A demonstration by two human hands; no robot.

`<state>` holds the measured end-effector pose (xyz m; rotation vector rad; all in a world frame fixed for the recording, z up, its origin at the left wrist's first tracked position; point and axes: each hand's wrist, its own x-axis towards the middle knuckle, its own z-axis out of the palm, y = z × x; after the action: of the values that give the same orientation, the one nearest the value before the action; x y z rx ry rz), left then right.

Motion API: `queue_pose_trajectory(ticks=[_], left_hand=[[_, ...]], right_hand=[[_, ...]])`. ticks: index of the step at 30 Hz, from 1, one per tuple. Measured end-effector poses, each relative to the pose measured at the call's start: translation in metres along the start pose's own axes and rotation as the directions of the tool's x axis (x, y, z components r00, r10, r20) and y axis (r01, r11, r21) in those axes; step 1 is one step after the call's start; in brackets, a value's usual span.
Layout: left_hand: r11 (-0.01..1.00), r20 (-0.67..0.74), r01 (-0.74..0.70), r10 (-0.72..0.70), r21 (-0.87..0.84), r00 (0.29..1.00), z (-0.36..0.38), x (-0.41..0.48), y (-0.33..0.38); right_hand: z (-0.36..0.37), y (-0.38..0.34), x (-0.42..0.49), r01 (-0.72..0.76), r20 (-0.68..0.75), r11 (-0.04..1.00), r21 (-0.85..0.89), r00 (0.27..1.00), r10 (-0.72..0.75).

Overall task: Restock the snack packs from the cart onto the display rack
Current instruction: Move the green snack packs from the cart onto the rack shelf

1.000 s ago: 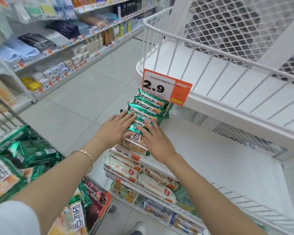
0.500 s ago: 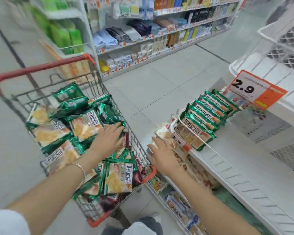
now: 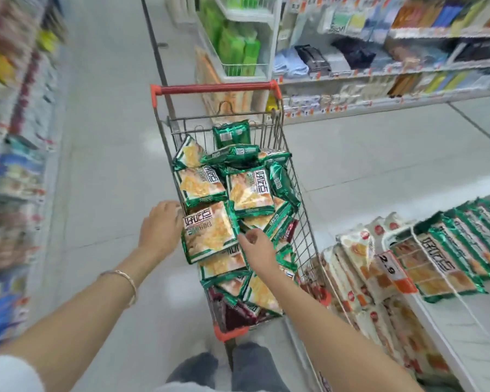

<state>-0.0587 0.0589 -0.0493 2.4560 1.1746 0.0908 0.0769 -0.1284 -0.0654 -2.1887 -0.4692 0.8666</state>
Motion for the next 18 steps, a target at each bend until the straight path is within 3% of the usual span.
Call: queue_pose_trajectory(ticks=[1,2,3,4,5,6,9,12,13,14,15,17,18], left_hand=[[0.983,0.039,0.14,-0.136,-0.122,0.99,-0.002,-0.004,0.003],[0.904,0.154,0.318,-0.285,-0.285,0.946,-0.004,-0.008,0.009],[0.732,0.344,0.508,-0.381,-0.454,0.858,-0.005,-0.012,0.016],[0.494,0.551,0.66,-0.369,-0.567,0.749,-0.003,-0.015,0.023],[0.296,0.661,0.731,-0.311,-0.615,0.682,0.002,-0.015,0.025],[0.193,0.684,0.743,-0.295,-0.641,0.667,0.008,-0.014,0.024],[0.195,0.608,0.699,-0.371,-0.688,0.702,0.014,-0.01,0.02],[0.085,0.621,0.655,-0.245,-0.751,0.744,-0.003,-0.005,0.014],[0.056,0.586,0.612,-0.232,-0.789,0.776,-0.01,-0.003,0.01],[0.047,0.535,0.561,-0.249,-0.826,0.807,-0.017,0.0,0.002],[0.05,0.477,0.51,-0.288,-0.859,0.831,-0.022,0.003,-0.009],[0.103,0.371,0.431,-0.358,-0.896,0.857,-0.03,0.006,-0.029],[0.139,0.326,0.402,-0.38,-0.905,0.866,-0.031,0.005,-0.037]], right_hand=[[0.006,-0.01,0.004,-0.025,0.039,1.0,-0.016,0.999,0.026],[0.011,-0.016,0.008,-0.012,0.054,0.996,-0.085,0.998,0.017],[0.015,-0.02,0.011,0.015,0.056,0.988,-0.153,0.998,-0.006],[0.018,-0.021,0.014,0.045,0.031,0.982,-0.183,0.999,-0.04],[0.018,-0.023,0.014,0.065,0.002,0.987,-0.15,0.998,-0.065],[0.016,-0.025,0.017,0.074,-0.014,0.995,-0.067,0.997,-0.075],[-0.001,-0.029,0.024,0.043,0.057,0.969,0.243,0.997,-0.059],[-0.02,-0.03,0.032,-0.073,0.276,0.873,0.482,0.958,-0.073],[-0.021,-0.024,0.038,-0.113,0.307,0.875,0.471,0.951,-0.042],[-0.021,-0.017,0.043,-0.135,0.307,0.923,0.36,0.951,0.02],[-0.019,-0.01,0.044,-0.132,0.293,0.981,0.139,0.952,0.086],[-0.008,0.009,0.04,-0.101,0.272,0.955,-0.278,0.945,0.179],[-0.001,0.017,0.036,-0.086,0.278,0.926,-0.369,0.94,0.199]])
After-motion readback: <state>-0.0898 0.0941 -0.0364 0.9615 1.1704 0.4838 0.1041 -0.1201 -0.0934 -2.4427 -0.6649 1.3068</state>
